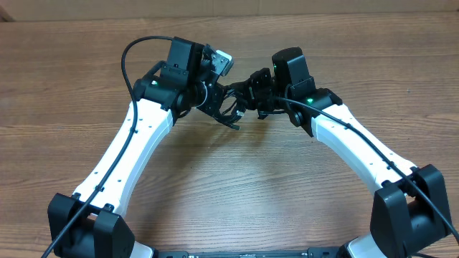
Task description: Untangle cables
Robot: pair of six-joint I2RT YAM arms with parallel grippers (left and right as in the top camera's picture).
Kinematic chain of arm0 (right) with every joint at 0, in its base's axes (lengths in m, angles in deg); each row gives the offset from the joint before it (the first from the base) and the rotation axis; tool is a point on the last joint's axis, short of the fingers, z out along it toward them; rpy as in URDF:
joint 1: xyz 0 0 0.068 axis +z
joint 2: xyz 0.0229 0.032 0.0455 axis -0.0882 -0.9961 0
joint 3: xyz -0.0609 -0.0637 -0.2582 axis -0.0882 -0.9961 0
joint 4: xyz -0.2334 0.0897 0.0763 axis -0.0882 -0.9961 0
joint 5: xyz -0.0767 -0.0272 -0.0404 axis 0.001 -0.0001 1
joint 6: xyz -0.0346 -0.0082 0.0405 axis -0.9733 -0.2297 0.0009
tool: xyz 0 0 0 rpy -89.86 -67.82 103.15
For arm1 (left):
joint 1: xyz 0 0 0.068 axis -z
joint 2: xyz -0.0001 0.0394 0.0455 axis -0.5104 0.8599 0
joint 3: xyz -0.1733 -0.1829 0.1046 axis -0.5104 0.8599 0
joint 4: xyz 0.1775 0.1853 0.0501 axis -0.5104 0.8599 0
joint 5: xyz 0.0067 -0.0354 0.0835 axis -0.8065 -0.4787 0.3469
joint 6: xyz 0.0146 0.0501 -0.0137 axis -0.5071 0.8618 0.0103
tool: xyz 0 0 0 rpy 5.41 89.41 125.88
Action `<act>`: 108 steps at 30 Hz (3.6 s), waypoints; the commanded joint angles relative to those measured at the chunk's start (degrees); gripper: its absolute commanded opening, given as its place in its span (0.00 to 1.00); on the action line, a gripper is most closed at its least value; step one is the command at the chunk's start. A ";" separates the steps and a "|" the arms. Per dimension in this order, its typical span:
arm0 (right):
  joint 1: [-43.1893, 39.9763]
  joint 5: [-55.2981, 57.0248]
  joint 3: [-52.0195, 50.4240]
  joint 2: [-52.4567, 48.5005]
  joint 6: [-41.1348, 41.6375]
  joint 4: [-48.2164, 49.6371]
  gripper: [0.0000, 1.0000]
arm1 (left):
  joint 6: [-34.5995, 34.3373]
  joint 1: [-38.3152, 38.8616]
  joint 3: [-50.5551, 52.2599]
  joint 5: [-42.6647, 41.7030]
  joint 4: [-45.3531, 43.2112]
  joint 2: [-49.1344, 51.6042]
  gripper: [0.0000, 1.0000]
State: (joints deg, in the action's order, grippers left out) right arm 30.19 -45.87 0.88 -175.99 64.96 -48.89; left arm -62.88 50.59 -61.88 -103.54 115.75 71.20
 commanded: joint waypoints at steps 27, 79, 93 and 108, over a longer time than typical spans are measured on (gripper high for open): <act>6.45 11.32 -0.26 -0.46 -22.80 -2.54 0.04 | -24.30 -3.58 -1.20 -12.50 -3.65 -1.55 0.04; 10.51 22.56 -0.28 -4.28 -61.81 -5.27 0.45 | -70.55 -5.75 -1.20 -3.41 1.70 -1.55 0.04; 8.94 15.78 -0.26 -4.31 -57.29 -5.44 0.04 | -69.88 -5.64 -1.20 -5.33 4.57 -1.55 0.16; 0.57 0.42 -0.24 -4.15 -48.11 -8.76 0.04 | -72.26 -2.86 1.73 -5.38 11.93 0.37 1.00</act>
State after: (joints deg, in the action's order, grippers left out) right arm 30.38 -42.26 0.53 -180.16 14.45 -57.94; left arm -129.92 46.20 -61.81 -108.26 126.87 70.94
